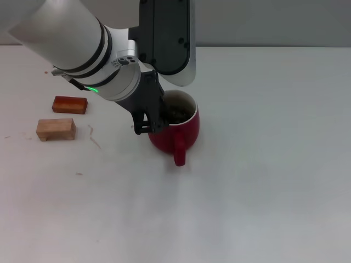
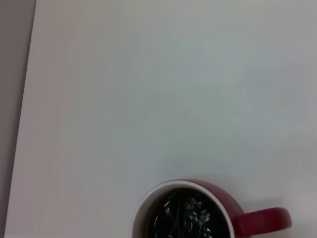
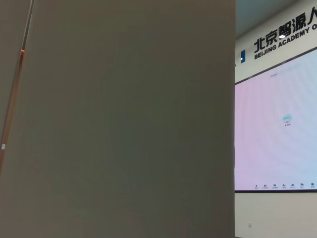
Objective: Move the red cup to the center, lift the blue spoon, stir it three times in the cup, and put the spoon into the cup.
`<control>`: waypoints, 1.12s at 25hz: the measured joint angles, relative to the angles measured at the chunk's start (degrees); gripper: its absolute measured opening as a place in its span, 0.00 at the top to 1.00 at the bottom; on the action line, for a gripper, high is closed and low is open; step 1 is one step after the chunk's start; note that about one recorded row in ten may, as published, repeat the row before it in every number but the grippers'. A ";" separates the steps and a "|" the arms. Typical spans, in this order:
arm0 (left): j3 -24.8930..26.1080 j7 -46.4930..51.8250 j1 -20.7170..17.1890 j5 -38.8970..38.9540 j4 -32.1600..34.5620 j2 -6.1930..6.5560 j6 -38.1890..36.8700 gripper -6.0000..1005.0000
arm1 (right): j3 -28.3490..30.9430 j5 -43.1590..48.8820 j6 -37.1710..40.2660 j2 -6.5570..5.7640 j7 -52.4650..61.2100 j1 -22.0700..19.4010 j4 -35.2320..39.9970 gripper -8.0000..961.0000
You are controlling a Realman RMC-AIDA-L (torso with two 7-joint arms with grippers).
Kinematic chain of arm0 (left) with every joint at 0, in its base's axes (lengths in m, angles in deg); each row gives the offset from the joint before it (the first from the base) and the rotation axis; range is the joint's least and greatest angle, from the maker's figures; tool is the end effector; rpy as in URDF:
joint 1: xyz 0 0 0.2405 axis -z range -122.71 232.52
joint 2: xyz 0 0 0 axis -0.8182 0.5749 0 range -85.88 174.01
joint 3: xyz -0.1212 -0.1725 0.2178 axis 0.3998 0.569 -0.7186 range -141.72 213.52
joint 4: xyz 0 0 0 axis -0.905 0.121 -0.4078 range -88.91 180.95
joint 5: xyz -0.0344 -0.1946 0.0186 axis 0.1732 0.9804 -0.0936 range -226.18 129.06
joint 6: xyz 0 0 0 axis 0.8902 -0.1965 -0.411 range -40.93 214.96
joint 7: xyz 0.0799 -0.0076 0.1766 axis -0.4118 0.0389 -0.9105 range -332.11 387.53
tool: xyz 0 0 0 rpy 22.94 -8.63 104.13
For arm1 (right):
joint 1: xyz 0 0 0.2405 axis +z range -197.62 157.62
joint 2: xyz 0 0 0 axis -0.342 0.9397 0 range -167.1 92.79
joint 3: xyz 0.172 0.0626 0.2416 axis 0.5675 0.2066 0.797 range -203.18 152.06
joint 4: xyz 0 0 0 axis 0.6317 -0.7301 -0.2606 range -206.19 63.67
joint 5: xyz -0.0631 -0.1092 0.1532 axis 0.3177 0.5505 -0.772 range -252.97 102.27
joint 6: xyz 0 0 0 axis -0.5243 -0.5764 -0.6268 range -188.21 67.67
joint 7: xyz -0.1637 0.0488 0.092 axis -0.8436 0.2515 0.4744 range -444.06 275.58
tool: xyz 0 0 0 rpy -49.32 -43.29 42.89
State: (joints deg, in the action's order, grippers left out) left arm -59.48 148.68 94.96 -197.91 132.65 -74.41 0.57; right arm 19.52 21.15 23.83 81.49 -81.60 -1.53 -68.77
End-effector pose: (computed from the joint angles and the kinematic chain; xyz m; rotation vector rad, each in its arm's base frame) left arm -0.1590 0.3822 -0.0921 -2.7776 0.2775 0.6696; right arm 0.4468 0.3012 0.1018 -0.9760 0.4214 0.4705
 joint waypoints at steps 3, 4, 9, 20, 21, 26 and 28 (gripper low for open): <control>0.45 -0.12 -0.22 0.14 0.47 0.01 0.13 0.76 | 0.00 0.00 0.00 0.00 0.00 0.00 0.07 0.34; 0.67 -0.19 -0.41 0.26 0.92 0.03 0.20 0.75 | 0.00 0.00 0.00 0.00 0.00 0.00 0.07 0.34; 7.55 -3.93 -3.70 7.93 6.02 0.07 2.49 0.72 | 0.00 0.00 0.00 0.00 0.00 -0.01 0.06 0.34; 50.83 -21.31 -5.66 63.42 -21.30 0.94 4.90 0.72 | 0.57 -0.41 0.01 -0.09 0.00 -0.10 1.03 0.34; 53.19 -21.87 -5.46 65.92 -24.64 1.04 4.93 0.72 | 0.64 -0.44 0.01 -0.09 0.00 -0.11 1.07 0.34; 66.05 -29.34 -4.67 78.85 -43.56 1.83 6.12 0.72 | 0.89 -0.91 0.01 -0.16 0.00 -0.20 1.63 0.34; 68.96 -35.00 -5.21 82.11 -46.88 1.35 7.45 0.72 | 1.04 -1.33 0.01 -0.17 0.00 -0.27 1.73 0.34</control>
State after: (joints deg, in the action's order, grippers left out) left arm 9.48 113.68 89.74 -115.80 85.77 -73.06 8.02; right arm 20.56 19.82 23.84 81.32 -81.60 -1.81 -67.04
